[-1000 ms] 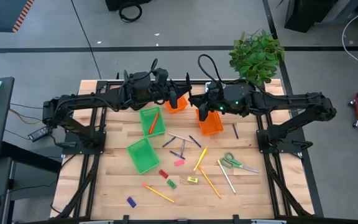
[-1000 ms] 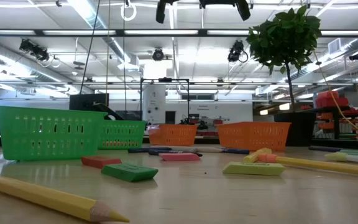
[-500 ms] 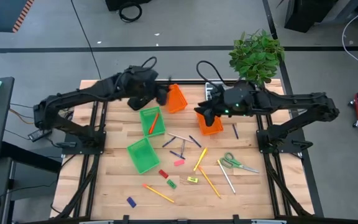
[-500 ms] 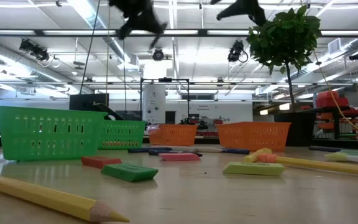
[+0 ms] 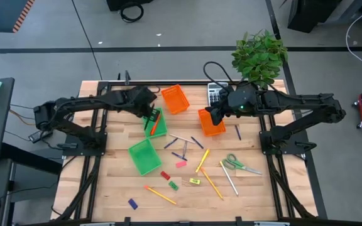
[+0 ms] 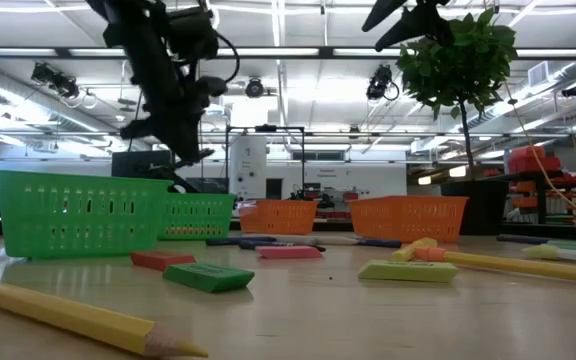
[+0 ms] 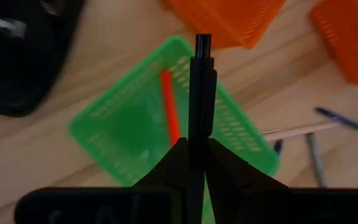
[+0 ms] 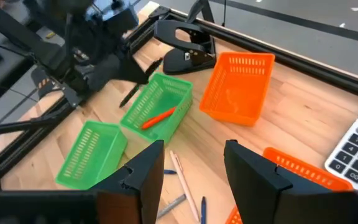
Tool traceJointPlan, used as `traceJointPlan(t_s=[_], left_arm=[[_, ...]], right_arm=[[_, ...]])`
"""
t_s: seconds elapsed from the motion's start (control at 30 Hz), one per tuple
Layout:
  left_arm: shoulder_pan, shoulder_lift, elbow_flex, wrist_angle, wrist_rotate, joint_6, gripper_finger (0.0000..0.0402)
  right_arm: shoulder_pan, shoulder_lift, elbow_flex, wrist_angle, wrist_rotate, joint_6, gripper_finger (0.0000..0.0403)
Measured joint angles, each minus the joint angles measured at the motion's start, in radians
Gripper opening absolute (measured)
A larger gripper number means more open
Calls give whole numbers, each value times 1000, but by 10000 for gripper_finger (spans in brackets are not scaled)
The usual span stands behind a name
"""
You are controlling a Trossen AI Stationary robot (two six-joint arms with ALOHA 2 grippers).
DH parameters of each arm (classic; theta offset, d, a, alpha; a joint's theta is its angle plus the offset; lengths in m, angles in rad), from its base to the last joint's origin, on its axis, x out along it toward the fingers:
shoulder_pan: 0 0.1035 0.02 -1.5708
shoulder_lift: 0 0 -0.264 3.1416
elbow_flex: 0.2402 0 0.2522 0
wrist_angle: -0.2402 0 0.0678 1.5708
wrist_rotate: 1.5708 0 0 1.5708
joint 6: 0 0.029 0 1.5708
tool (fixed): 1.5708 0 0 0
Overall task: Sort crayons/erasers/pens/pencils in bins
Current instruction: Put the black pen into the top green bin, then put the pink pen into the top green bin
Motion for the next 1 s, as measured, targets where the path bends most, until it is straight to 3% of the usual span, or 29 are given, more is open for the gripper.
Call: traceJointPlan(t_s=[0.1, 0.4, 0.77, 1.0], left_arm=[[-1, -3, -28, 120, 27, -24, 40], [3, 3, -29, 112, 15, -30, 57], [-1, 3, -14, 102, 77, 2, 178], [-8, -10, 166, 80, 92, 166, 207]], right_arm=[[0, 0, 0, -11, -19, 3, 174], [0, 0, 0, -46, -69, 4, 174], [0, 0, 0, -49, -97, -60, 174], [29, 71, 0, -35, -121, -208, 174]])
